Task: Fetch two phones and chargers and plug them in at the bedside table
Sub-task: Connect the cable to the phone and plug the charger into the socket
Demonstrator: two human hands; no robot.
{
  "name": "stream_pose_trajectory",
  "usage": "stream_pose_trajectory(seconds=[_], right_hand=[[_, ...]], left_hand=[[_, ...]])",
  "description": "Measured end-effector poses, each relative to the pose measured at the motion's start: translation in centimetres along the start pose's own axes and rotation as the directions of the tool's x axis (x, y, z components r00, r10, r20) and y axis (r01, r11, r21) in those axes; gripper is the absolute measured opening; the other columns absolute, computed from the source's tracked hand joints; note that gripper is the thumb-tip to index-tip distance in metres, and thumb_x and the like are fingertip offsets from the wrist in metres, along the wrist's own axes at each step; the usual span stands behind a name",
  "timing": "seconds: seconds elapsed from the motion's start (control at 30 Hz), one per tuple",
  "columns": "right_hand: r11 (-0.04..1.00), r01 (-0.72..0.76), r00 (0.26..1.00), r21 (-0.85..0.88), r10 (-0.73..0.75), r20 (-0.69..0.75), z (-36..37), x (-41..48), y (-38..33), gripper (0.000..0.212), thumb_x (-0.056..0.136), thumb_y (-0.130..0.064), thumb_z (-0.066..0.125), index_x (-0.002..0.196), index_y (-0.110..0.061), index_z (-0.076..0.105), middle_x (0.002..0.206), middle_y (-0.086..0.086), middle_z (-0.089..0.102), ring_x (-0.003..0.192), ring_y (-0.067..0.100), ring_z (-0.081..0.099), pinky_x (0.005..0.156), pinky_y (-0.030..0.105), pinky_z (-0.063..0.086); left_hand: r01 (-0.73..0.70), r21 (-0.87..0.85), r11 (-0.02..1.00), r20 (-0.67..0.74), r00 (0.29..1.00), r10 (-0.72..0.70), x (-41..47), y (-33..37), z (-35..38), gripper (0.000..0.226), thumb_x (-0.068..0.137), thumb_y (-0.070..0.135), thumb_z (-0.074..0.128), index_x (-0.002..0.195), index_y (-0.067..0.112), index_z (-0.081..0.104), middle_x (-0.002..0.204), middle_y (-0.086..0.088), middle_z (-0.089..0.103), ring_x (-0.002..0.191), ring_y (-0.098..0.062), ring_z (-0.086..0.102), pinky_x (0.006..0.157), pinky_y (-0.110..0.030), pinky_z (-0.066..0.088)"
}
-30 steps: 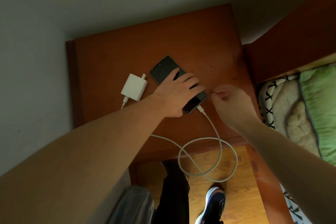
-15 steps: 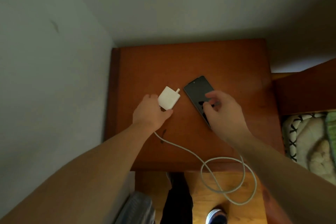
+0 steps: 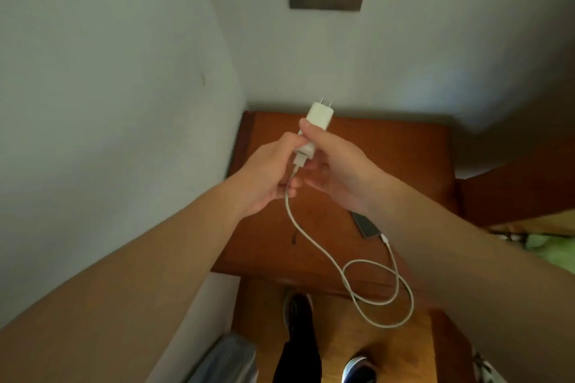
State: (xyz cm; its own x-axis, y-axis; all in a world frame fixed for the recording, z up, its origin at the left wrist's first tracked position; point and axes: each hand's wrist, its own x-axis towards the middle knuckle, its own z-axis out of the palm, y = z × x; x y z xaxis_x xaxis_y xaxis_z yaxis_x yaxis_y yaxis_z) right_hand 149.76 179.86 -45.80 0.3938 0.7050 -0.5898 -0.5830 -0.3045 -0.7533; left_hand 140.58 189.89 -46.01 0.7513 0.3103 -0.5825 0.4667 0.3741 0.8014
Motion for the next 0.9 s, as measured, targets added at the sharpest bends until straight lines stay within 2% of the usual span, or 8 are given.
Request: stream_pose_trajectory(seconds=[0.1,0.17,0.27,0.4,0.57,0.73,0.83,0.9], right_hand=[[0.998,0.067,0.996,0.017,-0.068,0.056,1.3,-3.9,-4.2,0.033,0.082,-0.048,0.067,0.096,-0.019,0.068,0.084,0.000,0.070,0.076,0.012,0.067,0.082,0.033,0.047],[0.992,0.129,0.989,-0.006,-0.128,0.071,2.0,-6.5,-6.9,0.036,0.081,-0.048,0.068,0.097,-0.016,0.067,0.087,0.003,0.069,0.079,0.017,0.064,0.077,0.030,0.050],[0.972,0.236,0.969,-0.010,-0.234,0.083,2.6,-9.8,-10.3,0.039,0.081,-0.046,0.068,0.103,-0.014,0.065,0.091,0.002,0.068,0.079,0.015,0.065,0.067,0.026,0.052],[0.951,0.291,0.951,0.110,-0.300,0.079,2.5,-11.4,-13.4,0.040,0.081,-0.045,0.067,0.108,-0.016,0.063,0.096,0.002,0.070,0.086,0.015,0.072,0.073,0.030,0.056],[0.971,0.151,0.986,0.183,-0.162,0.045,1.5,-8.7,-12.8,0.054,0.078,-0.047,0.070,0.118,-0.011,0.057,0.099,0.009,0.068,0.077,0.019,0.070,0.061,0.031,0.057],[0.965,-0.020,0.995,0.261,0.044,-0.086,1.2,-2.5,-9.6,0.071,0.066,-0.056,0.076,0.118,-0.011,0.055,0.097,0.013,0.071,0.066,0.018,0.068,0.054,0.028,0.054],[0.973,-0.040,0.985,0.225,0.076,-0.154,1.1,1.1,-9.2,0.063,0.076,-0.064,0.064,0.111,-0.012,0.061,0.089,0.010,0.073,0.070,0.017,0.068,0.056,0.028,0.055],[0.978,-0.001,0.989,0.210,0.032,-0.142,1.0,3.1,-9.4,0.058,0.082,-0.063,0.058,0.111,-0.013,0.061,0.090,0.009,0.073,0.076,0.018,0.068,0.060,0.028,0.055]], left_hand=[[-0.075,-0.006,0.997,0.024,0.997,0.075,-3.9,4.0,1.0,0.036,0.081,0.052,0.056,0.087,0.019,0.070,0.072,0.001,0.066,0.048,-0.012,0.051,0.047,-0.025,0.047],[-0.130,-0.009,0.991,0.091,0.987,0.130,-6.5,6.3,1.7,0.042,0.074,0.061,0.064,0.086,0.021,0.073,0.078,-0.003,0.068,0.056,-0.014,0.059,0.056,-0.029,0.054],[-0.183,0.015,0.983,0.194,0.965,0.177,-9.2,8.1,2.5,0.062,0.064,0.062,0.069,0.104,0.015,0.067,0.082,-0.006,0.070,0.072,-0.019,0.068,0.073,-0.032,0.057],[-0.184,0.109,0.977,0.294,0.945,0.146,-10.5,8.8,2.5,0.037,0.076,0.045,0.069,0.102,0.019,0.072,0.085,-0.004,0.073,0.086,-0.021,0.070,0.078,-0.028,0.057],[-0.126,0.147,0.981,0.263,0.961,0.084,-8.1,8.5,1.2,0.029,0.087,0.036,0.064,0.110,0.018,0.066,0.098,-0.005,0.075,0.097,-0.024,0.070,0.081,-0.030,0.058],[0.008,0.140,0.990,0.184,0.982,-0.034,-3.5,7.3,-0.3,0.069,0.068,0.071,0.064,0.122,0.028,0.057,0.112,0.002,0.071,0.101,-0.015,0.068,0.087,-0.035,0.055],[-0.044,0.049,0.998,0.057,0.998,0.041,-0.2,7.9,-1.1,0.047,0.074,0.069,0.056,0.108,0.038,0.062,0.106,0.009,0.072,0.095,-0.011,0.070,0.084,-0.035,0.054],[-0.049,0.004,0.999,0.000,0.999,0.049,2.0,8.9,-0.9,0.033,0.086,0.058,0.054,0.107,0.034,0.063,0.100,0.006,0.074,0.089,-0.011,0.071,0.081,-0.036,0.054]])
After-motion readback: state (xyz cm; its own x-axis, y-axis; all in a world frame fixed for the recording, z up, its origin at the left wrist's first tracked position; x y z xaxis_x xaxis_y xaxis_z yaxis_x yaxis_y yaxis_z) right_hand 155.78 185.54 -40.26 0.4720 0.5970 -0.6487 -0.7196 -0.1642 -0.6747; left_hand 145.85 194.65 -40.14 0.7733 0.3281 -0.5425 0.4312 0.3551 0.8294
